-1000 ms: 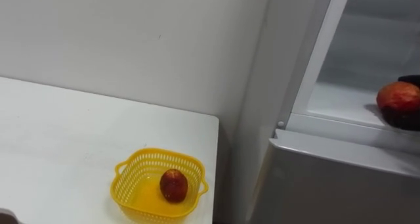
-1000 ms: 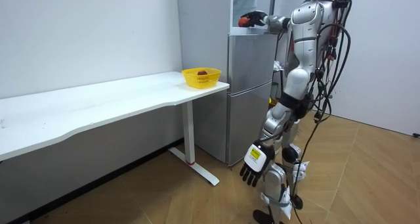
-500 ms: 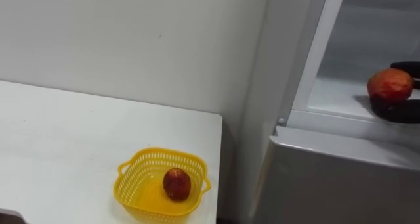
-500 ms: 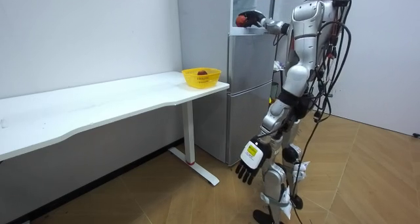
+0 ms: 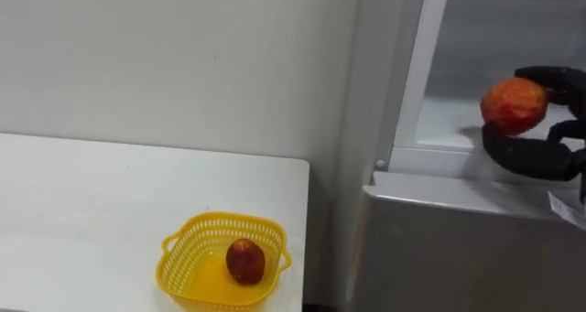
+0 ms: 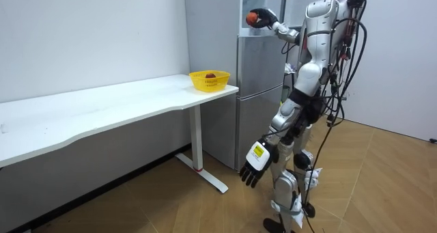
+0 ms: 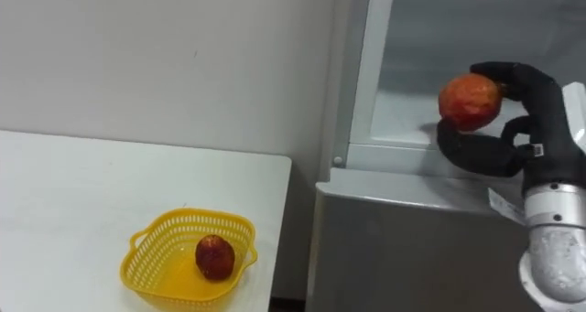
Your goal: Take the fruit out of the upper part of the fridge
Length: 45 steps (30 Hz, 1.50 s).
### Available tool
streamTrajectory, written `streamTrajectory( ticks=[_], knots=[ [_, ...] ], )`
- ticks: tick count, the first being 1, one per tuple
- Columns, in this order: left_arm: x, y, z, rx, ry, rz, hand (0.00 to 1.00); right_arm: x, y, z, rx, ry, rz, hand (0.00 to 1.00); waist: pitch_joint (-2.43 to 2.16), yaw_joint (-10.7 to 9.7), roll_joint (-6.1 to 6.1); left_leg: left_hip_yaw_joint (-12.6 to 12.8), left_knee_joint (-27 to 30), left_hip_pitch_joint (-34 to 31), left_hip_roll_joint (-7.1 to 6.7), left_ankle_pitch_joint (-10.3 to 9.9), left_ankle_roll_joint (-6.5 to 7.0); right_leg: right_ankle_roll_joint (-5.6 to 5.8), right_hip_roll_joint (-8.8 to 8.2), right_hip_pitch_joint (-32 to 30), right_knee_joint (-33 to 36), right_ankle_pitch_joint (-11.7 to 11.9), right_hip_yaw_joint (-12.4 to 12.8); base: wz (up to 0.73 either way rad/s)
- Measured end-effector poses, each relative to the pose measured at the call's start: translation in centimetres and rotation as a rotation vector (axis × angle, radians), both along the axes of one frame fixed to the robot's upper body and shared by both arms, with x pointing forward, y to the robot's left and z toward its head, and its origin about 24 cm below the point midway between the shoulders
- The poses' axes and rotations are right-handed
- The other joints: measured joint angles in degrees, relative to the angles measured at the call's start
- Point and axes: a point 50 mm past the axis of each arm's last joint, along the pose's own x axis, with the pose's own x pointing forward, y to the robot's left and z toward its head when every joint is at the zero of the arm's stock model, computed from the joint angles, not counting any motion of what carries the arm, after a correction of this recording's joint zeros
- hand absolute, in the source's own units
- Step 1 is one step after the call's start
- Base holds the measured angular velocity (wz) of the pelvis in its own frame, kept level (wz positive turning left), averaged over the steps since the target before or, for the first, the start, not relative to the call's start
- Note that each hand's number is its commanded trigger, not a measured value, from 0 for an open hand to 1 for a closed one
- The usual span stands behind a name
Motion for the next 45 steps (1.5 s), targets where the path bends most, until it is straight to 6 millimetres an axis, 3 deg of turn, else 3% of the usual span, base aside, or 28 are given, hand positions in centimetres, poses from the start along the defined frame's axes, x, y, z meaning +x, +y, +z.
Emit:
streamTrajectory(
  ticks=[7,10,14,19,22,24,33,39,45],
  knots=[
    [0.0,-1.7,-0.7,-0.048,-0.016,0.019,0.00,-2.8,3.6,2.0,-0.120,-0.276,0.010,1.00,0.18,0.04,0.54,0.22,-0.37,0.61,0.10,0.00,-0.01,0.00,0.16,0.07,-0.01,0.00,0.43,-0.02],
    [0.0,-2.0,-0.8,-0.057,-0.021,0.011,0.00,-3.8,4.3,1.4,-0.257,-0.310,-0.042,1.00,0.06,1.42,0.42,0.90,-0.82,0.66,0.18,0.00,-0.01,0.00,0.17,-0.18,0.07,0.00,0.61,-0.09],
    [-0.1,-2.2,-0.9,-0.064,-0.010,-0.021,0.00,-4.2,6.1,0.5,-0.436,-0.332,-0.026,1.00,-0.09,1.66,0.14,0.88,-0.87,0.72,0.18,0.00,-0.01,0.00,0.18,-0.18,0.07,0.00,0.62,-0.01],
    [0.5,-2.4,-1.0,-0.084,-0.005,-0.052,0.00,-4.2,7.8,-0.2,-0.512,-0.338,0.038,1.00,-0.21,3.34,-1.30,0.96,-0.85,0.77,0.19,0.01,-0.01,0.00,0.19,-0.39,0.00,0.00,0.71,0.00],
    [1.1,-2.3,-0.9,-0.083,-0.017,-0.079,0.00,-4.2,8.8,-0.4,-0.546,-0.341,0.084,1.00,0.24,5.13,-2.16,0.73,-0.62,0.55,0.19,0.01,-0.01,0.00,0.16,-0.39,0.07,0.00,0.51,0.02],
    [1.4,-2.1,-0.8,-0.076,-0.016,-0.105,0.00,-4.2,9.5,-0.8,-0.564,-0.326,0.122,1.00,0.21,5.69,-2.57,0.53,-0.55,0.53,0.17,0.01,-0.01,0.00,0.16,-0.30,0.02,0.00,0.38,0.06],
    [1.4,-2.3,-0.9,-0.095,0.005,-0.128,0.00,-4.0,11.6,-0.9,-0.656,-0.303,0.231,1.00,0.73,8.14,-2.38,-0.74,-1.01,0.05,0.10,0.06,-0.12,0.00,0.22,-0.13,-0.02,0.00,-0.52,0.06],
    [0.9,-2.2,-1.0,-0.115,0.031,-0.125,0.00,-3.6,12.4,-0.8,-0.677,-0.306,0.264,1.00,0.72,9.22,-3.41,-1.17,-0.68,-0.43,0.11,0.14,-0.19,0.00,0.20,-0.70,-0.05,0.00,-1.16,0.03],
    [1.3,-2.1,-0.9,-0.104,0.028,-0.152,0.00,-2.2,13.3,-2.9,-0.764,-0.209,0.294,1.00,0.81,9.81,-4.41,-2.13,-0.69,-0.31,-0.02,0.15,-0.19,0.01,0.04,-0.11,-0.22,-0.01,-2.53,0.08]
  ],
)
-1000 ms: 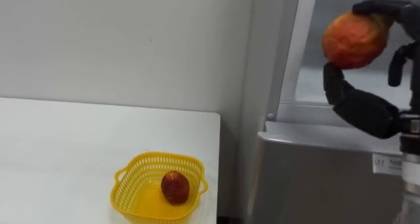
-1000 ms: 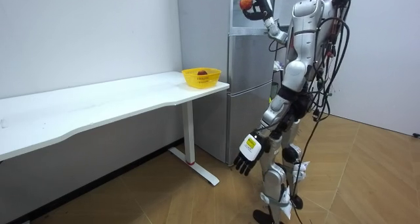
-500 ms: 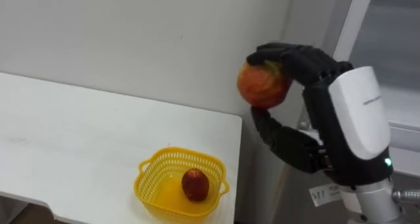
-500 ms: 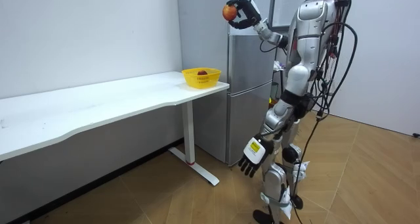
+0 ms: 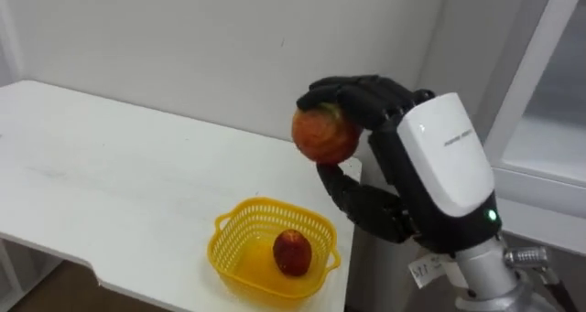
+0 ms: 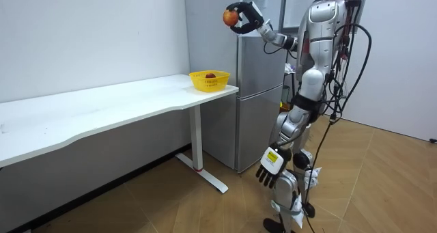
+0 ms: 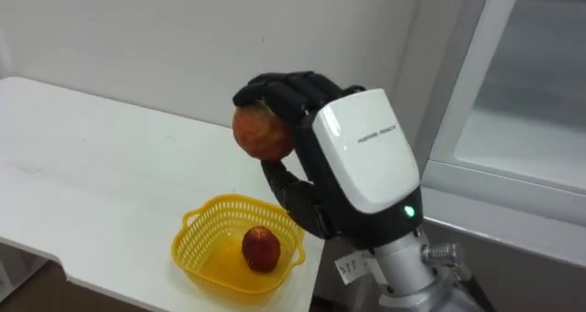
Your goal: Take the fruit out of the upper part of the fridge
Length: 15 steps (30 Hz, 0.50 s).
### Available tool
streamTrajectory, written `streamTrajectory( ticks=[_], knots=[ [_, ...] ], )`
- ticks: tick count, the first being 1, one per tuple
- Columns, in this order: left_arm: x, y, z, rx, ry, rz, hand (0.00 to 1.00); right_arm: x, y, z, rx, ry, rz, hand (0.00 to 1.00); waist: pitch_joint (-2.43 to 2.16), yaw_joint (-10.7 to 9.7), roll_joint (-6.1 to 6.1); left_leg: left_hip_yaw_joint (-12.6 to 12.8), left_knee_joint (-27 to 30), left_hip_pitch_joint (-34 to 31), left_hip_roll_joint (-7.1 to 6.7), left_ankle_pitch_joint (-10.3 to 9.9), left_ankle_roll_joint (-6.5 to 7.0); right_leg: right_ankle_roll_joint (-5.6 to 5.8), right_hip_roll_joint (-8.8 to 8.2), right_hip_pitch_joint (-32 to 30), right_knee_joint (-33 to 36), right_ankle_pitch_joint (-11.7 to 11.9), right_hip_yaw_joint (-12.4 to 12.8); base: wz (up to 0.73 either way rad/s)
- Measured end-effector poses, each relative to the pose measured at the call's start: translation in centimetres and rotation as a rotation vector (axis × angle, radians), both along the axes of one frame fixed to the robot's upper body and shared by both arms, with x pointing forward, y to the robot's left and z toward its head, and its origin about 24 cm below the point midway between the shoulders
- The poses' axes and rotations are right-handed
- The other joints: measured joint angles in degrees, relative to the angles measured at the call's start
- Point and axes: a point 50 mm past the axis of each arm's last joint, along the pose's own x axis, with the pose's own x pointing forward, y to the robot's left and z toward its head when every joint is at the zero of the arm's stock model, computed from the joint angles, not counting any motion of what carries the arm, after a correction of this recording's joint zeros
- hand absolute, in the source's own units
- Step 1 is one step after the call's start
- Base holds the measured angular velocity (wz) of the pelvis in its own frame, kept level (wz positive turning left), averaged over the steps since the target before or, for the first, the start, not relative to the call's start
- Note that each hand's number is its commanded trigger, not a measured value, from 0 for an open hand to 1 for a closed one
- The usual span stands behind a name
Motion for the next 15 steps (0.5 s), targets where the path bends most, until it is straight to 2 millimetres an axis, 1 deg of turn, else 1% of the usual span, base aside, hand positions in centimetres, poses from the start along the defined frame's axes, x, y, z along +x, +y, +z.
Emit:
streamTrajectory(
  ticks=[2,6,9,11,13,14,15],
  knots=[
    [0.4,0.0,0.1,0.002,-0.009,-0.005,0.00,0.4,0.7,-1.2,-0.076,0.052,0.008,1.00,0.05,0.63,-0.08,-0.07,0.06,-0.07,-0.04,0.00,0.00,0.00,0.00,0.07,-0.15,0.00,-0.02,0.00],
    [0.7,0.2,0.1,0.007,-0.010,-0.003,0.00,0.6,1.2,-2.5,-0.144,0.116,0.016,1.00,0.07,1.41,-0.05,-0.52,0.34,-0.50,-0.17,0.00,0.00,0.00,0.01,0.26,-0.60,0.00,-0.22,0.06],
    [0.8,0.3,0.1,0.007,-0.006,-0.002,0.00,1.4,0.7,-3.3,-0.169,0.166,-0.028,1.00,0.14,1.47,0.05,-1.55,0.73,-1.24,-0.37,0.00,0.00,0.00,-0.07,0.24,-0.74,0.00,-1.28,0.16],
    [0.7,0.3,0.1,-0.002,0.010,-0.007,0.00,1.9,0.1,-4.1,-0.186,0.207,-0.081,1.00,0.19,2.43,0.13,-1.67,0.73,-1.31,-0.38,-0.01,-0.01,0.00,-0.08,0.25,-0.73,0.00,-1.47,0.03],
    [0.6,0.3,0.1,-0.002,0.022,-0.011,0.00,2.3,-0.2,-4.7,-0.204,0.245,-0.111,1.00,0.21,2.70,0.16,-1.78,0.75,-1.37,-0.40,-0.01,-0.01,0.01,-0.10,0.27,-0.71,0.00,-1.63,0.03],
    [0.5,0.3,0.1,-0.003,0.029,-0.010,0.00,2.7,-0.3,-5.2,-0.224,0.273,-0.124,1.00,0.20,2.70,0.15,-1.98,0.82,-1.53,-0.46,-0.01,-0.01,0.01,-0.13,0.28,-0.71,0.00,-1.71,0.07],
    [0.5,0.3,0.1,-0.006,0.032,-0.010,0.00,2.8,-0.4,-5.3,-0.234,0.287,-0.130,1.00,0.05,2.81,-0.08,-2.09,0.85,-1.52,-0.51,-0.01,-0.01,0.01,-0.16,0.27,-0.70,0.00,-1.75,0.06]
  ],
)
